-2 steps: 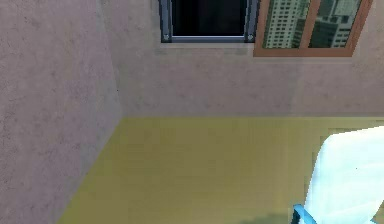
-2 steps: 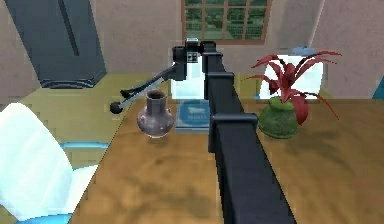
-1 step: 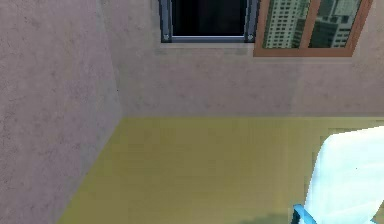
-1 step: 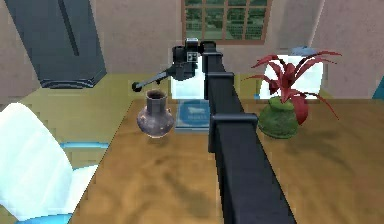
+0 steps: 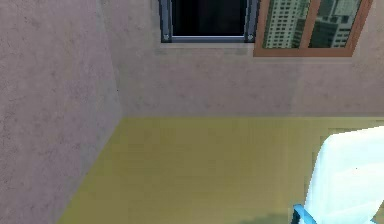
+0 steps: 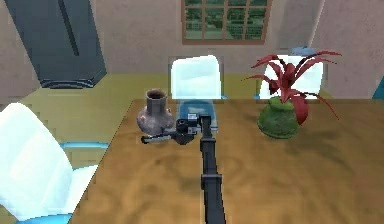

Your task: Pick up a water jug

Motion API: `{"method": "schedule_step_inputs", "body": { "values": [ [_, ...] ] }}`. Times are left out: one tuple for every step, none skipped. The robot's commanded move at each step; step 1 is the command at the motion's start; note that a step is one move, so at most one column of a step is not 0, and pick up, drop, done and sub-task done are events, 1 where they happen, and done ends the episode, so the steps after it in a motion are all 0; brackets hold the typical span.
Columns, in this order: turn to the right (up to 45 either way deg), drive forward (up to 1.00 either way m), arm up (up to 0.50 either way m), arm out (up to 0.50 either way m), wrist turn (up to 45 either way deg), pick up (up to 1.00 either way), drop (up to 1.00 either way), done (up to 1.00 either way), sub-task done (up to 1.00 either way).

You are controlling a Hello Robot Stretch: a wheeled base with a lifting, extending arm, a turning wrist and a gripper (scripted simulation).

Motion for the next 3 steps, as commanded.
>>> {"method": "schedule_step_inputs", "body": {
  "values": [
    [0.0, 0.0, 0.0, 0.0, 0.0, 1.0, 0.0, 0.0, 0.0],
    [0.0, 0.0, 0.1, 0.0, 0.0, 0.0, 0.0, 0.0, 0.0],
    [0.0, 0.0, 0.0, 0.0, 0.0, 0.0, 0.0, 1.0, 0.0]
  ]
}}
